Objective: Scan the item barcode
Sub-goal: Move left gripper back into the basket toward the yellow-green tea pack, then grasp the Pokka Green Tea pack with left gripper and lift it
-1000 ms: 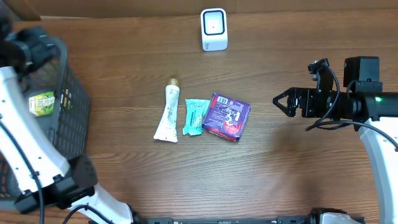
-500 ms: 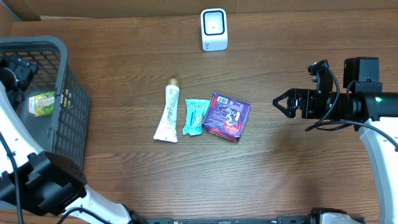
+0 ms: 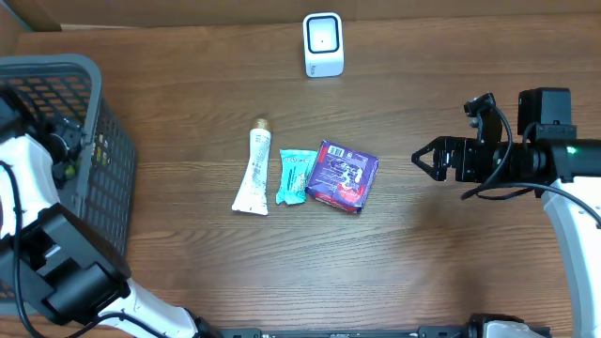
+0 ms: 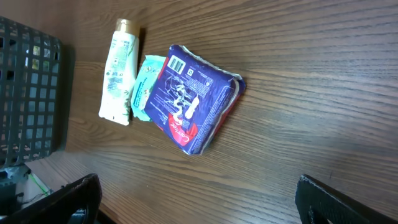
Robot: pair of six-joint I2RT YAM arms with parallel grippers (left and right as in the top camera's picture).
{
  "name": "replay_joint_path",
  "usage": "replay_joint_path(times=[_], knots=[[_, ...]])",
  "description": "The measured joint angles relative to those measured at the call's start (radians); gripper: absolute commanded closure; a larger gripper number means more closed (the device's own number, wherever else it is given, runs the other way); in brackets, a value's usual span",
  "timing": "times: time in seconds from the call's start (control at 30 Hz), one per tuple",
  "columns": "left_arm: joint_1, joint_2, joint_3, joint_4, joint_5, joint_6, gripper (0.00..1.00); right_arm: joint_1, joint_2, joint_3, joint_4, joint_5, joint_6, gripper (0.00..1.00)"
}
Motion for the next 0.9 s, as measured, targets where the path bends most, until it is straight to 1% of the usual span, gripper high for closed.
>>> replay_joint_path(times=[0.13,0.27,0.53,0.63,0.7,0.83,0.9], knots=[[0.0,0.001,-0.08,0.092,-0.002,0.0,0.1,0.0,0.0,0.0,-0.002,0.0,0.0,0.0],[0.0,0.009,-0.111,0.153,-0.003,0.002,0.09,0.0,0.0,0.0,-0.007,0.0,0.0,0.0],[0.0,0.066,-0.113,0.205,-0.003,0.005,0.08,0.0,0.0,0.0,-0.019,0.0,0.0,0.0],[0.0,0.083,-0.113,0.225,-0.002,0.005,0.09,0.0,0.0,0.0,-0.018,0.0,0.0,0.0],[0.0,0.088,-0.112,0.226,0.0,0.005,0.14,0.0,0.0,0.0,-0.019,0.0,0.0,0.0],[-0.002,0.095,-0.103,0.208,0.01,0.005,0.28,0.0,0.0,0.0,-0.018,0.0,0.0,0.0],[-0.002,0.097,-0.097,0.192,0.013,0.006,0.31,0.0,0.0,0.0,-0.018,0.0,0.0,0.0]])
